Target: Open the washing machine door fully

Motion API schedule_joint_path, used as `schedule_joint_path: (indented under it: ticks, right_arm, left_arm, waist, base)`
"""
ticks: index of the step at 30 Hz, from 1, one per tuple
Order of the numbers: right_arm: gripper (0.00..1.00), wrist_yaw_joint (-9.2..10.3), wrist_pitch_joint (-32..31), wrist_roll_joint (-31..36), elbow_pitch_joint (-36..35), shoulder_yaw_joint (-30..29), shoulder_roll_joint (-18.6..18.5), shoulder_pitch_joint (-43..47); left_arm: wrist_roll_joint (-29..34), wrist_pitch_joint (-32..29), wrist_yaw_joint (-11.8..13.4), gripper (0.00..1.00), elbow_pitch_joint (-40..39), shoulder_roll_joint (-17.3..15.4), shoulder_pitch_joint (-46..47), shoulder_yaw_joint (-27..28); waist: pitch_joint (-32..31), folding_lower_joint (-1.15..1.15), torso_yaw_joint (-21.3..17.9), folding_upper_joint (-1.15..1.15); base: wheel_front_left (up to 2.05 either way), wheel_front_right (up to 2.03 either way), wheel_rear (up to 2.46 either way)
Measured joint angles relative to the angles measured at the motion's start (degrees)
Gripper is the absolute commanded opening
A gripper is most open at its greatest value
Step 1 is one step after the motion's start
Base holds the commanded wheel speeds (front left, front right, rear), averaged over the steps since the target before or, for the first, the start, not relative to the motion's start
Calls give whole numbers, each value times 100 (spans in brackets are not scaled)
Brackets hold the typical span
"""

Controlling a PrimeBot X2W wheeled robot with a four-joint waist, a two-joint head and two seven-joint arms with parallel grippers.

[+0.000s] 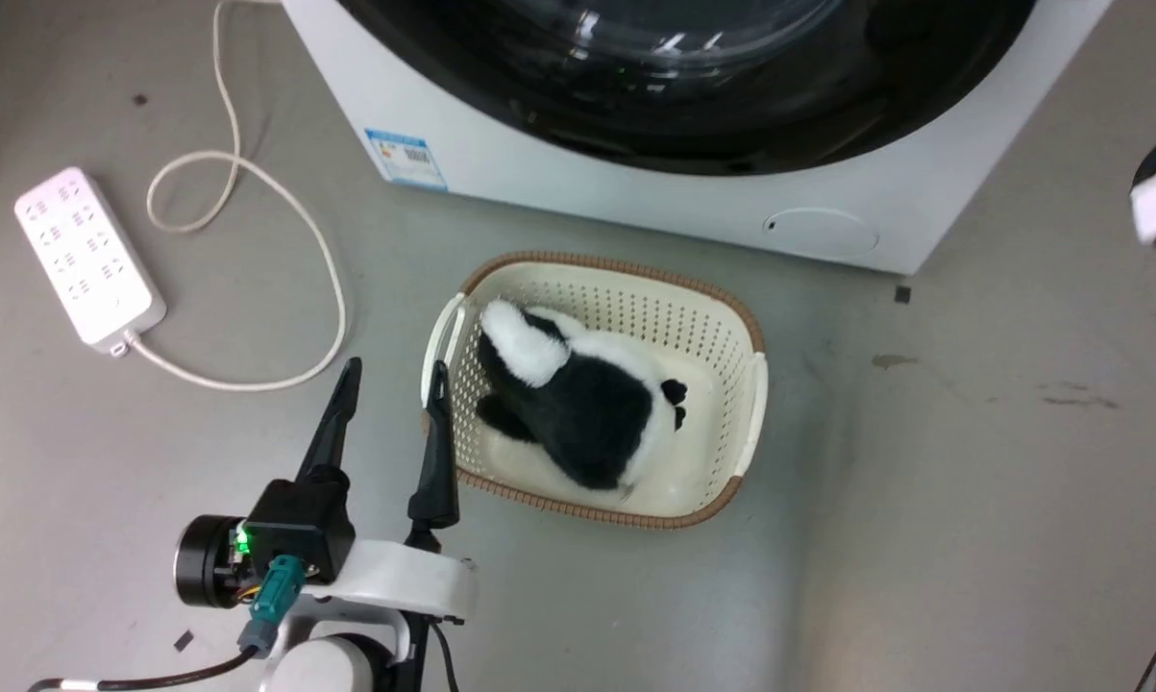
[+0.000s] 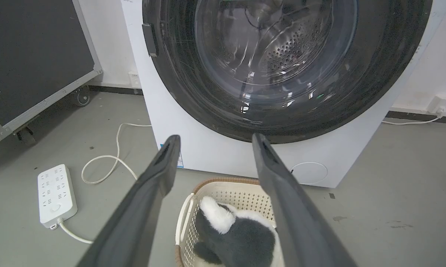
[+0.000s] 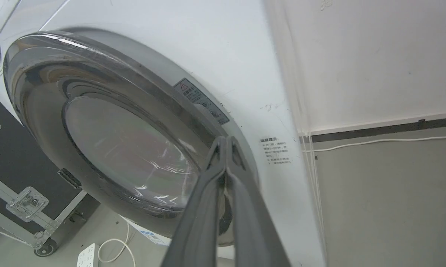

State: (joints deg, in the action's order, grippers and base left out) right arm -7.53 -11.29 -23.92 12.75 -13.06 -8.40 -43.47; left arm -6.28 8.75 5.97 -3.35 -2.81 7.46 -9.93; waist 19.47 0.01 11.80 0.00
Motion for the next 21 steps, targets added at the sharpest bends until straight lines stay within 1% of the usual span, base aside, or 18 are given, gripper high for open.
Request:
schedule_joint_path:
  ticks: [5,9,14,21]
  right_arm:
    - [0,0,-460,-204,658,-352,-1,-625]
    - [0,1,-934,-382,1236,-771,14,-1183]
    - [0,1,-1508,-413,1831,-1201,2,-1861]
    - [0,1,-2150,-345,2451,-1682,-83,-2659]
  left_arm:
    - [-58,75,67,100,-22,1,117,-70]
    - [-101,120,102,100,-23,-1,167,-146]
    - [-191,190,170,100,-34,0,248,-253]
    - [-275,250,257,100,-57,0,357,-416]
  waist:
    - [176,0,100,0]
    - [305,0,187,0]
    - [474,0,302,0]
    - [696,0,465,0]
  base:
    - [0,0,0]
    - [0,0,0]
    - [0,0,0]
    - [0,0,0]
